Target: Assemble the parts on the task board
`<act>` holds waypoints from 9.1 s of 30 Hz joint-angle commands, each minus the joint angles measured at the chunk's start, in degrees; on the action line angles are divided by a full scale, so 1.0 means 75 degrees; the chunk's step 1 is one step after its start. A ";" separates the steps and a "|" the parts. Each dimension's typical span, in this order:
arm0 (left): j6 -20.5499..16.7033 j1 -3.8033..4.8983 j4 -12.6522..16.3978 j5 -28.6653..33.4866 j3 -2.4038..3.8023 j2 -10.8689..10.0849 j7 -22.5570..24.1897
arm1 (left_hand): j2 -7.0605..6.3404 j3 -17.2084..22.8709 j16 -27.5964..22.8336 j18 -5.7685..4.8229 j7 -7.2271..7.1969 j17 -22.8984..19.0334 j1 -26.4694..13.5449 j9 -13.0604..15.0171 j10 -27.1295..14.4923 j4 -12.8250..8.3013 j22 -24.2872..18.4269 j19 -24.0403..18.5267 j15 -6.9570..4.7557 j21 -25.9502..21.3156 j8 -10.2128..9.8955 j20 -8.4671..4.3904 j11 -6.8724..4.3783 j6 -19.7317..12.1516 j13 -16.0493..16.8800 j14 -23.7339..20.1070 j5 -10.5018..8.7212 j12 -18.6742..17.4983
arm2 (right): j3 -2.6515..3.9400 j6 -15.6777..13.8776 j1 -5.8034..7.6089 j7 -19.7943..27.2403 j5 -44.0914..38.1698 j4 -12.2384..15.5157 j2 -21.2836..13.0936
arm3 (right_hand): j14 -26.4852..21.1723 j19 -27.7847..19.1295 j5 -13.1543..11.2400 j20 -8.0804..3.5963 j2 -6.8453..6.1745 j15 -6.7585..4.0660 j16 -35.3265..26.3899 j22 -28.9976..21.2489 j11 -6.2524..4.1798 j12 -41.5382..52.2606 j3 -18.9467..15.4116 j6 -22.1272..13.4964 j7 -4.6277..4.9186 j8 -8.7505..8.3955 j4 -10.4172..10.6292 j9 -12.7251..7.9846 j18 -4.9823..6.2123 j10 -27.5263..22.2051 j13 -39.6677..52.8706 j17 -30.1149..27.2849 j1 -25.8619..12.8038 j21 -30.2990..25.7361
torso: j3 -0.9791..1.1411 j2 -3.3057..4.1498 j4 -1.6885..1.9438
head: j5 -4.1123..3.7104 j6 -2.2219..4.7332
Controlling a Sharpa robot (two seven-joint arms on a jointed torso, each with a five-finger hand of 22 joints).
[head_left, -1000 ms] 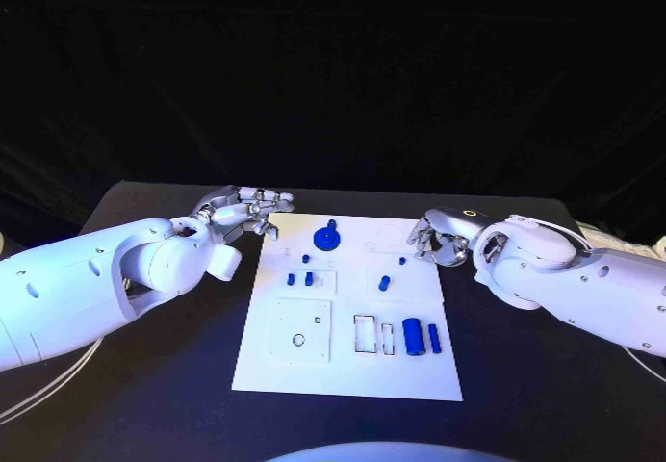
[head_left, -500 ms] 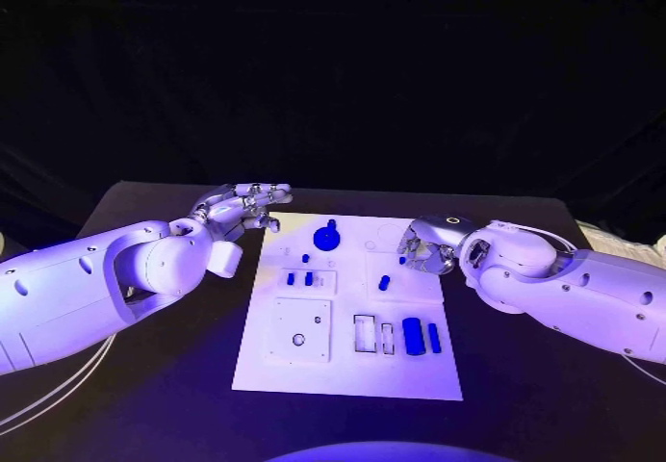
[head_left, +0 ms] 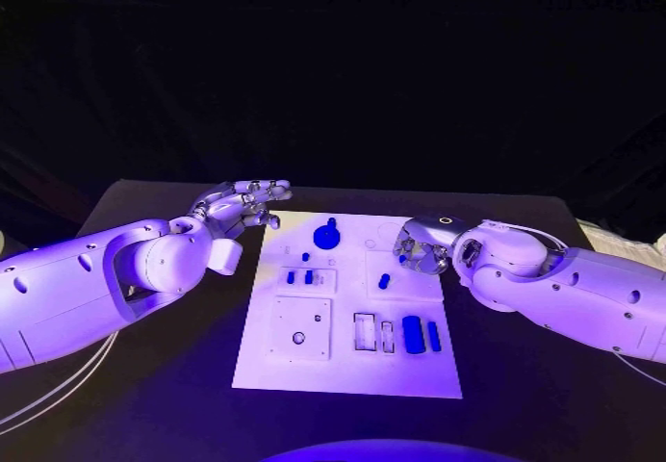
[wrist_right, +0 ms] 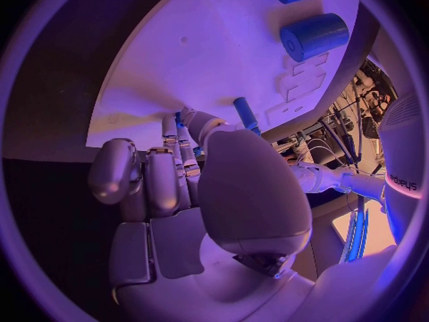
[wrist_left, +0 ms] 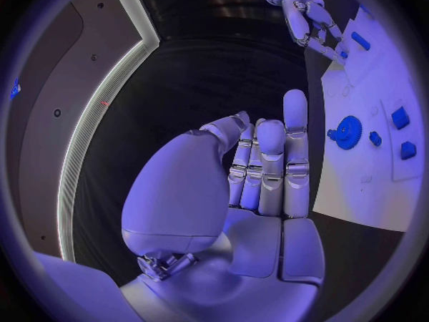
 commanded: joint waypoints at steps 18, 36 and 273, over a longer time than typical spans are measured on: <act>0.0095 0.0004 0.0067 0.0070 0.0004 -0.0023 0.0004 | 0.0006 -0.0014 -0.0025 0.0143 0.0015 -0.0021 -0.0044 -0.0003 -0.0004 -0.0036 -0.0016 -0.0052 0.0004 -0.0040 0.0037 0.0003 0.0020 0.0027 -0.0002 -0.0053 0.0048 0.0043 | -0.0044 0.0521 -0.0210 -0.0388 -0.0902 0.0012 0.0189 | 0.0396 0.0227 -0.0291 -0.0083 0.0358 -0.0156 0.0137 0.0349 -0.0115 0.0021 0.0424 0.0596 -0.0071 0.0208 -0.0412 0.0145 -0.0029 0.0628 -0.0154 0.0075 0.0011 0.0243 | 0.0007 -0.0002 -0.0007 | 0.0021 -0.0054; 0.0060 0.0003 0.0122 0.0050 0.0004 0.0009 0.0143 | 0.0020 -0.0003 -0.0044 0.0141 0.0020 -0.0070 -0.0025 -0.0007 -0.0026 -0.0060 -0.0023 -0.0056 0.0006 -0.0049 0.0039 0.0002 0.0024 0.0008 -0.0006 -0.0075 0.0060 0.0053 | 0.0075 -0.0812 -0.0065 -0.0270 -0.0348 0.0277 -0.0077 | 0.0389 0.0255 -0.0344 -0.0071 0.0391 -0.0134 0.0102 0.0400 -0.0073 -0.0063 0.0553 0.0544 -0.0023 0.0138 -0.0450 0.0145 -0.0040 0.0616 -0.0229 -0.0001 -0.0096 0.0282 | -0.0003 -0.0015 -0.0009 | 0.0023 -0.0013; 0.0040 -0.0007 0.0250 0.0045 -0.0011 0.0096 0.0175 | 0.0024 -0.0041 -0.0039 0.0137 0.0027 -0.0151 -0.0055 -0.0009 -0.0052 -0.0108 -0.0050 -0.0059 0.0011 -0.0082 0.0080 0.0003 0.0028 -0.0034 -0.0004 -0.0107 0.0074 0.0150 | -0.0083 -0.0055 -0.0922 -0.0021 -0.0098 0.2030 0.1486 | 0.0298 0.0214 -0.0378 -0.0032 0.0543 -0.0065 0.0116 -0.0019 0.0024 0.0089 0.0205 0.0465 0.0087 0.0110 -0.0348 0.0118 0.0019 0.0393 -0.0700 -0.0499 0.0451 0.0016 | 0.0006 -0.0009 -0.0067 | 0.0969 -0.0268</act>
